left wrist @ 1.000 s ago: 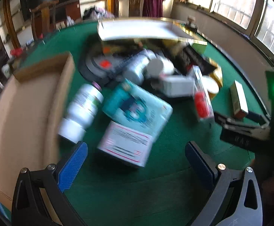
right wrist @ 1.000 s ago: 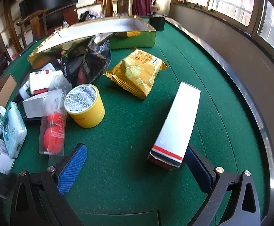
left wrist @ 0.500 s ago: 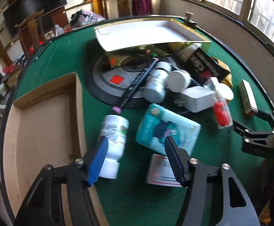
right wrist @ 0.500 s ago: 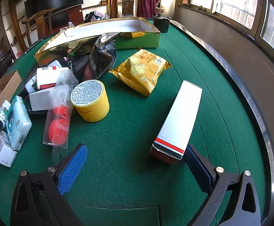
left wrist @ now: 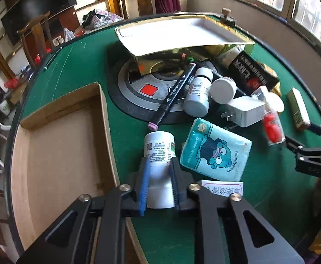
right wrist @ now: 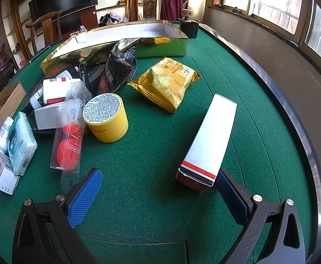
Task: Organize objects
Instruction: 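Grasp the white pill bottle with the left gripper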
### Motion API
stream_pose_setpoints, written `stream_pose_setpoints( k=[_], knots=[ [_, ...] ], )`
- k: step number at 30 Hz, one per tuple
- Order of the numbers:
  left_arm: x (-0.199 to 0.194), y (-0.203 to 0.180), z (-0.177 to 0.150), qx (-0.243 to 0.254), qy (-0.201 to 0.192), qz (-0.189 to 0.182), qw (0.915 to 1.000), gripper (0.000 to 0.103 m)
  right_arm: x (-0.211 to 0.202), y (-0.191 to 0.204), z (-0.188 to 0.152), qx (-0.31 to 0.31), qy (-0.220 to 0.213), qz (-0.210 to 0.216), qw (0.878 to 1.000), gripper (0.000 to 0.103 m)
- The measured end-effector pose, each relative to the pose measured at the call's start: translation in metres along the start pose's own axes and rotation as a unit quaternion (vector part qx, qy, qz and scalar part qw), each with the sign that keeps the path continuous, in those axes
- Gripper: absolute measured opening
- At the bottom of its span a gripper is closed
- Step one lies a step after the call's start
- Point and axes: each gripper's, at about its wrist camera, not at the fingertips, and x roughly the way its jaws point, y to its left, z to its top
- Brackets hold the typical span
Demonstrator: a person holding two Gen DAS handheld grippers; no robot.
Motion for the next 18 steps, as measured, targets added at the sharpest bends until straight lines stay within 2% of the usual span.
stream_pose_setpoints(
  k=[2,6,10,12,14,17,18],
  knots=[
    [0.005,-0.003,0.002,0.001,0.007,0.004,1.0,0.029,0.0,0.0,0.0,0.0,0.0,0.0,1.0,0.103],
    [0.021,-0.009,0.001,0.003,0.027,0.029,0.9992,0.032,0.0,0.0,0.0,0.0,0.0,0.0,1.0,0.103],
    [0.026,0.0,0.002,-0.045,0.028,0.013,0.9985,0.034,0.0,0.001,0.0,0.0,0.0,0.0,1.0,0.103],
    [0.026,0.005,0.0,-0.068,0.028,0.013,0.9972,0.04,0.0,0.0,0.0,0.0,0.0,0.0,1.0,0.103],
    [0.028,0.007,-0.002,-0.083,0.032,0.005,0.9961,0.052,0.0,0.0,0.0,-0.001,0.002,0.001,1.0,0.103],
    [0.029,-0.002,-0.005,-0.071,0.03,0.011,0.997,0.062,0.001,0.0,0.001,-0.003,0.01,0.002,1.0,0.103],
    [0.029,-0.008,-0.007,-0.061,0.026,0.025,0.9975,0.063,0.0,0.0,0.001,-0.004,0.01,0.002,1.0,0.103]
  ],
)
